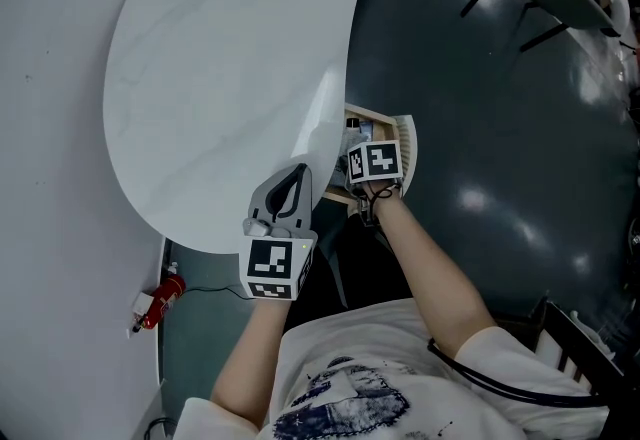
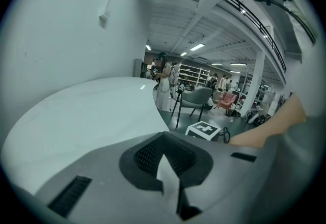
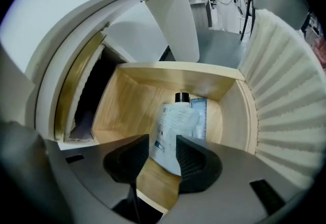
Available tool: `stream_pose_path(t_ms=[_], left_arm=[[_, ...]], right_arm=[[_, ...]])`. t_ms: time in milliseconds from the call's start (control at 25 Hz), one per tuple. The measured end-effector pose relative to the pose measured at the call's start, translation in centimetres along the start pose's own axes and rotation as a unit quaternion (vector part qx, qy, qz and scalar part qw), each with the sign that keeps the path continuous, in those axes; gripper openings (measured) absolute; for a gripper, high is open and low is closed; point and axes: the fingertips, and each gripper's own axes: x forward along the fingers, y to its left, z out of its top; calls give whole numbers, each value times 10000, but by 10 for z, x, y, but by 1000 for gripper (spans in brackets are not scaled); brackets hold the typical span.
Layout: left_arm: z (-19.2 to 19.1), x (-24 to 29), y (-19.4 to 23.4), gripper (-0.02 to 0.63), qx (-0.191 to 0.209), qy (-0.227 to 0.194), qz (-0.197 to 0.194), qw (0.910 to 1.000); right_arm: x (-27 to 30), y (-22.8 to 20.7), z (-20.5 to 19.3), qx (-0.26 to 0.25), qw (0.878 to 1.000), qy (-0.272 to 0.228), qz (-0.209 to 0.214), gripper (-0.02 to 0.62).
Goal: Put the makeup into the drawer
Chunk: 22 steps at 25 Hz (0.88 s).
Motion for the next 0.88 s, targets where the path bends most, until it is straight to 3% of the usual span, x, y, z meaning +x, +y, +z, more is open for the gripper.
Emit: stream_pose_path(t_ms=[400,880], left_arm=[[5,-10,-5,46,82,-86,-16,9999],[25,-37,-8,46,427,-265,-348,9981]], right_arm=[[-23,12,5,-93,9994,-326,115,161],[-89,24,11,11,9920,-1264,57,160]])
